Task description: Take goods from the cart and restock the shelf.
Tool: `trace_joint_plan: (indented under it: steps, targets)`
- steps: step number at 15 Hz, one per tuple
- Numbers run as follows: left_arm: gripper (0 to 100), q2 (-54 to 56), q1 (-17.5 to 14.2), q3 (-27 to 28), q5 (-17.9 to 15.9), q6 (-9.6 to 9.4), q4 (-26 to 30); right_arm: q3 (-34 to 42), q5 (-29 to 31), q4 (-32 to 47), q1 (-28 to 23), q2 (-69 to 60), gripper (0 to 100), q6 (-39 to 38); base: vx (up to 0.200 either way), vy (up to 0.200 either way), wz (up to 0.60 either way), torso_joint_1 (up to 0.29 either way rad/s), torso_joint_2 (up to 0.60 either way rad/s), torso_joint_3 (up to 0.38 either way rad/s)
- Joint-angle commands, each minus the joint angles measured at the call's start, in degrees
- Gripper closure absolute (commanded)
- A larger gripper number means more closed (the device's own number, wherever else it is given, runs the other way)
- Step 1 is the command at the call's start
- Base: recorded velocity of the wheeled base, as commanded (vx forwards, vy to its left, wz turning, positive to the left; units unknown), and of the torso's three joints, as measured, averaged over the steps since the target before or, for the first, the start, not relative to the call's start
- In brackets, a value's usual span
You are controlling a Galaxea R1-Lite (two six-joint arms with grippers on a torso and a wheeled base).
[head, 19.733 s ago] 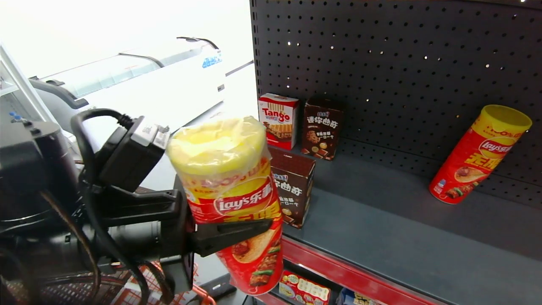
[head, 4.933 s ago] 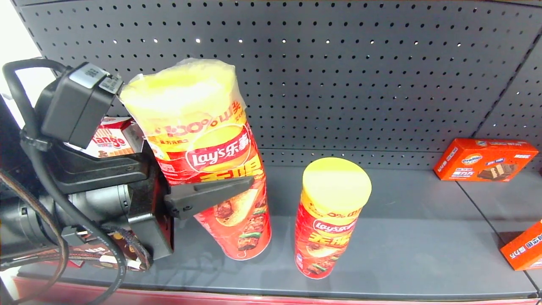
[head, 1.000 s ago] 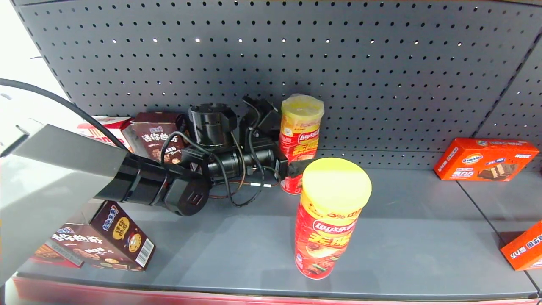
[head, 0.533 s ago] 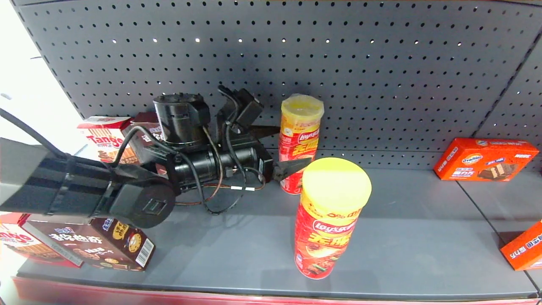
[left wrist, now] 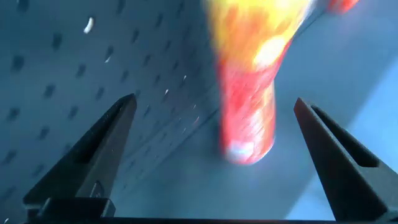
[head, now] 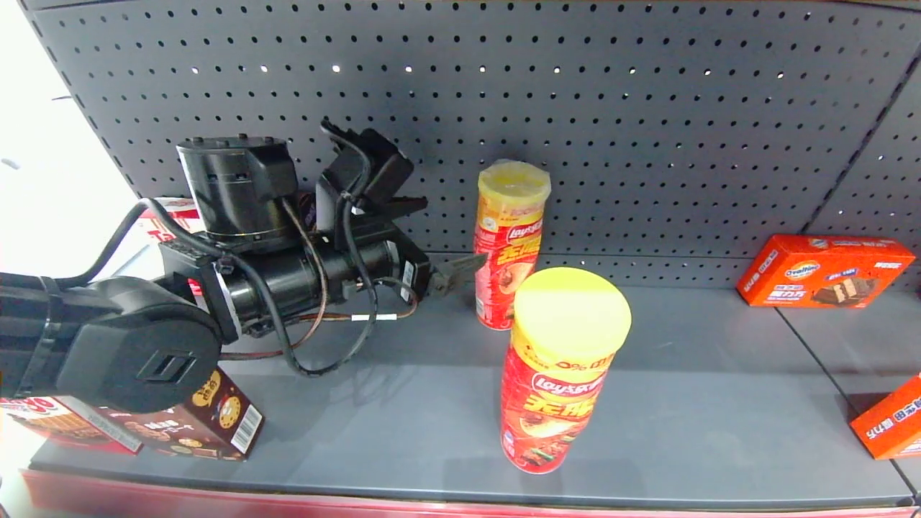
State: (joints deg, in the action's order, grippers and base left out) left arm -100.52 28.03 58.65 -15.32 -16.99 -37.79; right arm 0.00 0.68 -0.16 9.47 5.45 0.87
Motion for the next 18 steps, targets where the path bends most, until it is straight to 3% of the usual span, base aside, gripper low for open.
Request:
trace_joint_plan:
  steps: [1,4,18]
  targets:
    - [0,0.5,0.2,0.0,1.5,-1.29,1.3,0.0,0.0,0.0,0.0,0.1,0,0.0,0.0,0.0,0.0,0.0,0.0,0.0]
    - [0,-0.3,0.6,0.0,2.5,-3.13,1.4,0.0,0.0,0.0,0.0,0.1,0,0.0,0.0,0.0,0.0,0.0,0.0,0.0]
    - [0,-5.8,0.1,4.4,7.2,-3.22,1.5,0.0,0.0,0.0,0.0,0.1,0,0.0,0.0,0.0,0.0,0.0,0.0,0.0]
